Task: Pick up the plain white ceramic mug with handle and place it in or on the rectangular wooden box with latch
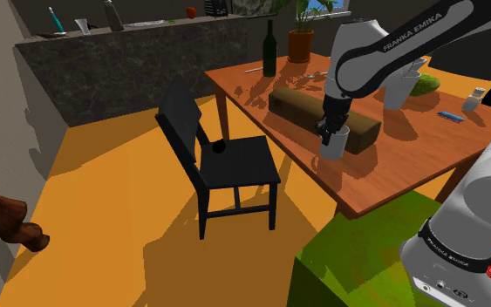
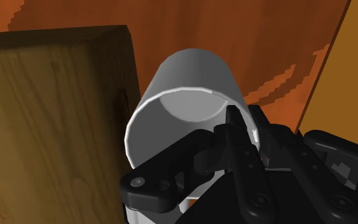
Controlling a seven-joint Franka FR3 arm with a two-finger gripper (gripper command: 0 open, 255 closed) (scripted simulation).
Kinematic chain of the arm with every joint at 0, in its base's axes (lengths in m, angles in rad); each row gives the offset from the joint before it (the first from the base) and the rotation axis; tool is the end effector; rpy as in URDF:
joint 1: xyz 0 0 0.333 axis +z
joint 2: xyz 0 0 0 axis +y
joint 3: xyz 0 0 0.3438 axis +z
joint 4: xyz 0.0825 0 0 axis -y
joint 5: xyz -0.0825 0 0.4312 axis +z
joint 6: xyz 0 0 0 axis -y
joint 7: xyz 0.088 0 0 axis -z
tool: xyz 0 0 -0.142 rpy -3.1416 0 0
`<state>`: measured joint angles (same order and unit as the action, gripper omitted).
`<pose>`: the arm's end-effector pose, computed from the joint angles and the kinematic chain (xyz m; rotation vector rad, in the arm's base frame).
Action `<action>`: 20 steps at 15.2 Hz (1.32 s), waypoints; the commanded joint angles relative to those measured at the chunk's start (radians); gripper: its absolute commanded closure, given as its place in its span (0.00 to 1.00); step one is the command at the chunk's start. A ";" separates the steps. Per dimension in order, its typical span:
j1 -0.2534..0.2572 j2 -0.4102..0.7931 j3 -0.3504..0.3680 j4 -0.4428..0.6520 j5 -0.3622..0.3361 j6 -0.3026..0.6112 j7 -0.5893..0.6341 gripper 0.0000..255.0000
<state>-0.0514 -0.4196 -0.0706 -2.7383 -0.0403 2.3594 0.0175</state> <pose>0.3984 -0.0472 0.3091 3.1343 -0.1662 0.0629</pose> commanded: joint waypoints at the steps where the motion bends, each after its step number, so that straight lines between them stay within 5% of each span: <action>1: 0.000 0.000 0.000 0.000 0.000 0.000 0.000 1.00; 5: 0.000 0.000 0.000 0.000 0.000 0.000 0.000 1.00; 20: -0.001 -0.122 0.008 0.123 0.002 -0.246 0.001 1.00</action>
<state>-0.0518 -0.5354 -0.0633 -2.6250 -0.0381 2.1300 0.0189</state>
